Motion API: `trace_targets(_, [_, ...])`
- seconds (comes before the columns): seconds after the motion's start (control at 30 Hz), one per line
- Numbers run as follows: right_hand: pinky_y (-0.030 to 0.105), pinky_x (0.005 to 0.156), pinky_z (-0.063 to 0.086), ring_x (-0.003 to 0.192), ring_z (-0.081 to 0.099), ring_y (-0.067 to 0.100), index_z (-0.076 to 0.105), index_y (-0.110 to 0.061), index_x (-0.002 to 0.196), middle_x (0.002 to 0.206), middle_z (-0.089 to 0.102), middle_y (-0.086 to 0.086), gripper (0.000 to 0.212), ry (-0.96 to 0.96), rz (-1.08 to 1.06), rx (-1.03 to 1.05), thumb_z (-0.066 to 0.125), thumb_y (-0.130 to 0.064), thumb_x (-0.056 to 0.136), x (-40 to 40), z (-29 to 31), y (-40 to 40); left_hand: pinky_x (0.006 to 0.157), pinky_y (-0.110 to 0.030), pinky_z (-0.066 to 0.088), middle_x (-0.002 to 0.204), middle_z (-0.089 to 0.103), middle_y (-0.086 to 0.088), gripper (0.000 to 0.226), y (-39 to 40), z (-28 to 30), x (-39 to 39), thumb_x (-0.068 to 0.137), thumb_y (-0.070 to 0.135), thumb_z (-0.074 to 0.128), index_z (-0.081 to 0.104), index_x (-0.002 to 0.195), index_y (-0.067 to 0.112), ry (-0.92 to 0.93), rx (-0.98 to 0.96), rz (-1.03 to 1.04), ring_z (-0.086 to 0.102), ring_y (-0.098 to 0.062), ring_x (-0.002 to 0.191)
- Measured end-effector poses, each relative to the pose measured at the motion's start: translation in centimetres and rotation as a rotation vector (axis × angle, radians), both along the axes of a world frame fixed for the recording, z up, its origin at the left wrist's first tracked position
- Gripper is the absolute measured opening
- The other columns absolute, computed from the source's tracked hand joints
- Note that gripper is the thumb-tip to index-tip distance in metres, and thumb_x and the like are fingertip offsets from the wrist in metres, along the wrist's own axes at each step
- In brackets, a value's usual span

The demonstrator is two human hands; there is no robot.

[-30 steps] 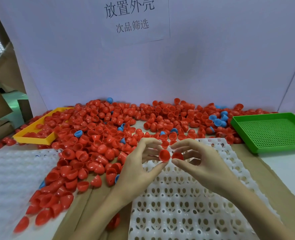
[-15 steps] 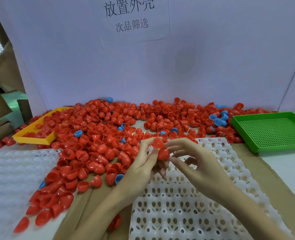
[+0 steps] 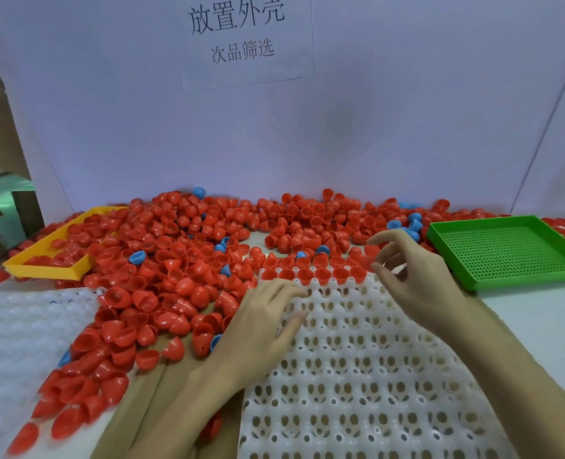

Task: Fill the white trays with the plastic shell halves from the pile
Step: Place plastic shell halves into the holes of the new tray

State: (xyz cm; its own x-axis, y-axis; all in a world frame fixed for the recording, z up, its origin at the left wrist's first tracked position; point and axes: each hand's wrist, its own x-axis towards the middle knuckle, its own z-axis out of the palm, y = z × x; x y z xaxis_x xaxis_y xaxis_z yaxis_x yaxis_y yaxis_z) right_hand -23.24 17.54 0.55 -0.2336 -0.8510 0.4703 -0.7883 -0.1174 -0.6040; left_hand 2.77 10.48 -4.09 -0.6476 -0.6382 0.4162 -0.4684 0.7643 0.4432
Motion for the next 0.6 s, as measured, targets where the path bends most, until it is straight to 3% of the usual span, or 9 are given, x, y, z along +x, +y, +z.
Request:
trace_targets(0.1, [0.017,0.071,0.046,0.082,0.062,0.003,0.062,-0.022,0.123,0.092,0.064,-0.013,0.033,0.173,-0.051,0.088,0.070,-0.004,0.096,-1.9,-0.3,-1.4,0.117,-0.020,0.026,0.140,0.050,0.026,0.028,-0.2,-0.4,-0.1,0.108,0.042,0.052,0.066,0.130,0.031,-0.042,0.068,0.000,0.039,0.010,0.135])
trace_targets(0.2, [0.031,0.086,0.055,0.097,0.065,0.011,0.066,-0.022,0.122,0.115,0.068,-0.007,0.028,0.312,-0.081,0.205,0.066,-0.006,0.098,-2.4,-1.2,-2.1,0.115,-0.013,0.023,0.143,0.050,0.027,0.030,-0.2,-0.5,-0.1,0.108,0.045,0.052,0.067,0.130,0.032,-0.058,0.045,0.014,0.038,0.012,0.135])
trace_targets(0.33, [0.035,0.105,0.049,0.122,0.059,0.016,0.068,-0.019,0.129,0.133,0.065,-0.005,0.030,0.297,-0.039,0.270,0.058,-0.008,0.104,-2.5,-1.6,-1.7,0.113,-0.010,0.023,0.146,0.047,0.030,0.032,-0.3,-0.4,0.1,0.107,0.047,0.052,0.066,0.133,0.035,-0.073,0.063,0.018,0.034,0.021,0.131])
trace_targets(0.47, [0.032,0.104,0.051,0.117,0.062,0.010,0.070,-0.023,0.128,0.131,0.068,-0.010,0.028,0.203,-0.004,0.296,0.055,-0.014,0.106,-3.1,-0.8,-0.7,0.105,0.002,0.017,0.147,0.041,0.036,0.035,-0.6,-0.3,0.3,0.105,0.052,0.051,0.064,0.135,0.038,-0.086,0.099,-0.013,0.023,0.036,0.124])
trace_targets(0.6, [0.035,0.104,0.053,0.117,0.063,0.001,0.074,-0.033,0.119,0.124,0.069,-0.020,0.024,0.089,0.043,0.315,0.056,-0.024,0.106,-4.3,-0.1,0.3,0.103,0.004,0.019,0.150,0.039,0.036,0.036,-1.2,0.0,0.8,0.104,0.054,0.052,0.062,0.136,0.040,-0.129,0.125,-0.069,0.030,0.026,0.133])
